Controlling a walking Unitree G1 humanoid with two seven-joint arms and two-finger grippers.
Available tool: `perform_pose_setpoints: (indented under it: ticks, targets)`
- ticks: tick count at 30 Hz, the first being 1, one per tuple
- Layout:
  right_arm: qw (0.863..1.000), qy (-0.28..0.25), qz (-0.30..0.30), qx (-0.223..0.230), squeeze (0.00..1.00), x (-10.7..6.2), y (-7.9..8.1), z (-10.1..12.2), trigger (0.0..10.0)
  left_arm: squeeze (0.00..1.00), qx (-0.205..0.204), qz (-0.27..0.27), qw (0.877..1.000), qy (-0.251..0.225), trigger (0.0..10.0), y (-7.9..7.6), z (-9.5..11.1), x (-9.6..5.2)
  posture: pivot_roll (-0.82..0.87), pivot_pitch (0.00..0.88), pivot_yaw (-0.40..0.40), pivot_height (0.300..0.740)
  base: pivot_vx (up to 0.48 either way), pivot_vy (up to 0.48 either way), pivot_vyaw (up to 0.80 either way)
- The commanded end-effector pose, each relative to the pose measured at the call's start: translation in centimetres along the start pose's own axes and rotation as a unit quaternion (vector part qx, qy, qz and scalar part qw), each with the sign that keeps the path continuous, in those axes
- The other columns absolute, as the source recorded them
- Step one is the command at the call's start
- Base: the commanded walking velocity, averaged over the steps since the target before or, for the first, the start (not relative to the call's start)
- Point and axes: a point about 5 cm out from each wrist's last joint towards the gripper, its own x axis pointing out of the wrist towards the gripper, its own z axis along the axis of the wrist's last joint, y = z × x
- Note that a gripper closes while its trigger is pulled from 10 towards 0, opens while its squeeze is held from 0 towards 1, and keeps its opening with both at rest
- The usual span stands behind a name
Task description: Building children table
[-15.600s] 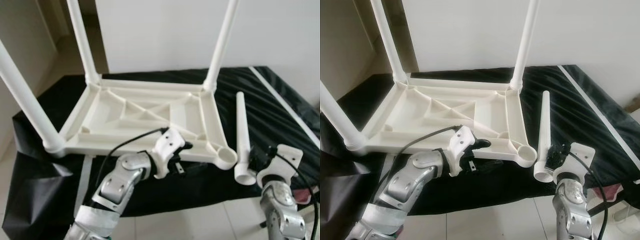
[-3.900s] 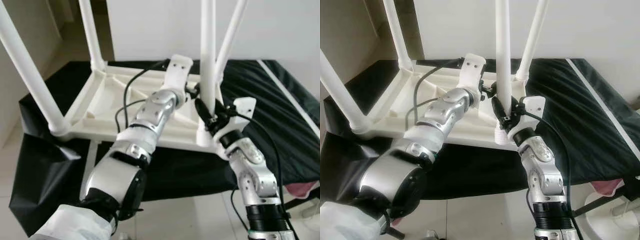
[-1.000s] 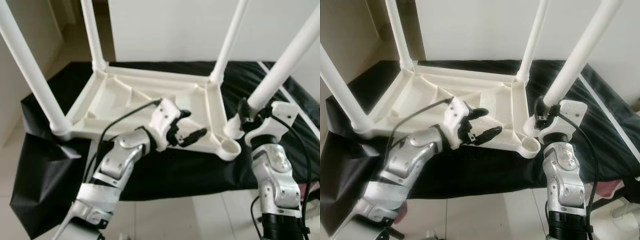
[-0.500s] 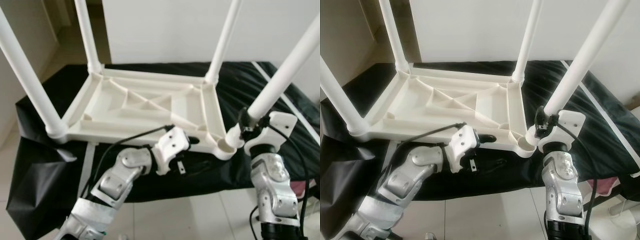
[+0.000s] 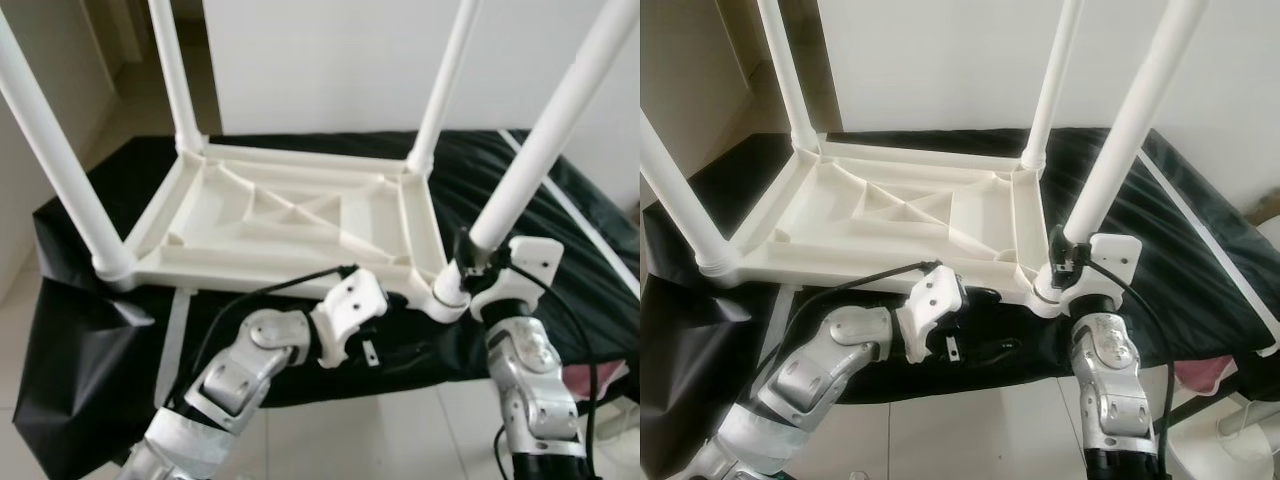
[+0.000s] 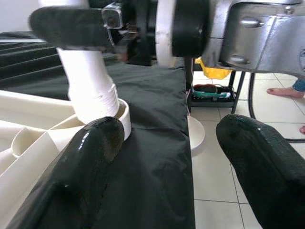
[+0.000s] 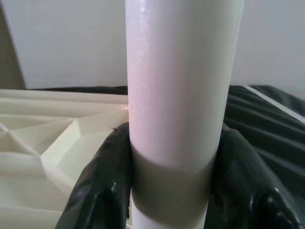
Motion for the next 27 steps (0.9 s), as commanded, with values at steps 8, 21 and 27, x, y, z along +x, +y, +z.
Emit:
perform_pose_setpoints:
  ticks: [8, 21, 27]
  targets:
    - [0.999, 0.029, 0.015, -0.023, 0.0, -0.4, -0.1, -1.6, 10.0, 0.0, 0.008, 0.006, 1.0, 0.013, 10.0, 0.3, 0.0, -0.3, 0.03, 0.0, -0.041, 0.74, 0.0, 0.0, 0.0]
    - [0.998, 0.025, 0.031, -0.045, 0.0, -1.8, 0.5, -2.2, 10.0, 0.0, 0.013, 0.018, 1.0, 0.017, 10.0, 0.9, 0.3, -0.7, 0.03, 0.0, -0.034, 0.74, 0.0, 0.0, 0.0]
    - [0.998, 0.024, 0.03, -0.047, 0.0, -2.1, 0.4, -2.4, 10.0, 0.0, 0.013, 0.018, 1.0, 0.015, 10.0, 1.0, 0.4, -0.6, 0.03, 0.0, -0.03, 0.74, 0.0, 0.0, 0.0]
